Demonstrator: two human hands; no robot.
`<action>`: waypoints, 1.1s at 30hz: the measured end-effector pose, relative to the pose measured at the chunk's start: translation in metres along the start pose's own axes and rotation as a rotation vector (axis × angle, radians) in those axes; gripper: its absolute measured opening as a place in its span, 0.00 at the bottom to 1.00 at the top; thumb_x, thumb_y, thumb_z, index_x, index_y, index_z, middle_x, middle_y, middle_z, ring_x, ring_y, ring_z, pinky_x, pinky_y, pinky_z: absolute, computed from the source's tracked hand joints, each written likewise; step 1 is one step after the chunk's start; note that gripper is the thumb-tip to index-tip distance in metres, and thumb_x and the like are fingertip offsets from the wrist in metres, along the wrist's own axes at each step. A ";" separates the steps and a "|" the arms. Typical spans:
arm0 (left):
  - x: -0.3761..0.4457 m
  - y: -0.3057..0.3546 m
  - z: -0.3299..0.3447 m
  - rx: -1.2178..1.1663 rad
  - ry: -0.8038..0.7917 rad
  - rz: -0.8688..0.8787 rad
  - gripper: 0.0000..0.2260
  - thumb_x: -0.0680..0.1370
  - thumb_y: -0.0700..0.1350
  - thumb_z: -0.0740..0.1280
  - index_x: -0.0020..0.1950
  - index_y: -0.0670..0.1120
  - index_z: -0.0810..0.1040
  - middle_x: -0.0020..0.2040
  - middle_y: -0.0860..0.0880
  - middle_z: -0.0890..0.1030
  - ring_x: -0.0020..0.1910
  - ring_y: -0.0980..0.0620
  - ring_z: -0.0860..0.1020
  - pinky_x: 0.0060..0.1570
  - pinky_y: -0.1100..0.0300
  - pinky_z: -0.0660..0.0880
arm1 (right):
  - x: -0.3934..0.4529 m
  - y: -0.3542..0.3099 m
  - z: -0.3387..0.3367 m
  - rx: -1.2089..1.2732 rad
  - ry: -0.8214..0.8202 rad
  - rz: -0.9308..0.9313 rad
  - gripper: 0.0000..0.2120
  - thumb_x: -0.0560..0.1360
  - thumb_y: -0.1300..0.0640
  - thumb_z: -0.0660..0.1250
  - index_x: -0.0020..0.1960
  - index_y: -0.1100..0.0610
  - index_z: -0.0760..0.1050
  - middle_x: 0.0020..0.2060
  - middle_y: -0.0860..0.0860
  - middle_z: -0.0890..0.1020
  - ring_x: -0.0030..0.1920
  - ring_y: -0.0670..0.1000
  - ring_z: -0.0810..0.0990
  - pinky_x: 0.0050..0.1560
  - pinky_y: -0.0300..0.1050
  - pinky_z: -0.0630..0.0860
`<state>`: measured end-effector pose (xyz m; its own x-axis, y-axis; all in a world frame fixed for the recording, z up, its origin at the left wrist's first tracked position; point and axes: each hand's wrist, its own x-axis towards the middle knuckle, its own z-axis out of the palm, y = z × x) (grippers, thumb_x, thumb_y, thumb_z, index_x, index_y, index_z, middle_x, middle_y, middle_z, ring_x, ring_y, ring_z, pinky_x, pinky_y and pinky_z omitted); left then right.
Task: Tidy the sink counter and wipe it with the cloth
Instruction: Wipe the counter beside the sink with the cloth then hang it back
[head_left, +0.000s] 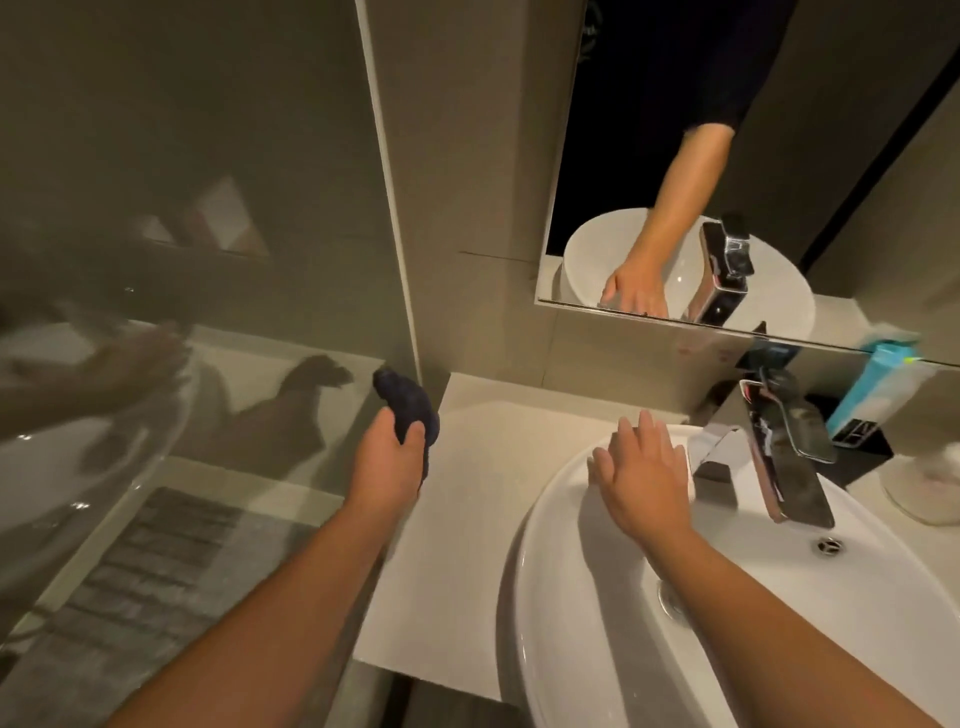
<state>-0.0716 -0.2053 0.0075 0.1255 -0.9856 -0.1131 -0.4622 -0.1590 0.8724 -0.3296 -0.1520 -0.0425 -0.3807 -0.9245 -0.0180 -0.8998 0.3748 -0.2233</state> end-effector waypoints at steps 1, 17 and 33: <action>0.016 0.003 0.006 0.031 0.001 0.020 0.11 0.80 0.40 0.60 0.61 0.42 0.73 0.50 0.47 0.77 0.48 0.50 0.74 0.48 0.61 0.66 | 0.003 0.002 0.007 -0.035 -0.010 -0.007 0.28 0.77 0.43 0.47 0.67 0.60 0.69 0.68 0.60 0.69 0.69 0.63 0.66 0.67 0.62 0.65; 0.135 -0.062 0.103 0.985 -0.536 0.670 0.24 0.81 0.46 0.57 0.76 0.44 0.58 0.77 0.45 0.60 0.76 0.46 0.57 0.74 0.49 0.54 | 0.011 0.005 0.041 -0.149 0.115 0.005 0.29 0.75 0.50 0.47 0.70 0.62 0.68 0.71 0.62 0.69 0.72 0.62 0.66 0.68 0.62 0.65; 0.048 -0.097 0.059 0.995 -0.544 0.565 0.24 0.83 0.50 0.51 0.78 0.47 0.51 0.79 0.50 0.52 0.78 0.52 0.48 0.76 0.51 0.44 | 0.007 0.008 0.042 -0.071 0.135 -0.014 0.30 0.75 0.50 0.47 0.71 0.62 0.66 0.72 0.62 0.68 0.73 0.64 0.64 0.70 0.63 0.62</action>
<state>-0.0725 -0.2403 -0.1110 -0.5708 -0.7885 -0.2290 -0.8211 0.5492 0.1556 -0.3308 -0.1587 -0.0856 -0.3893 -0.9136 0.1172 -0.9161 0.3708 -0.1526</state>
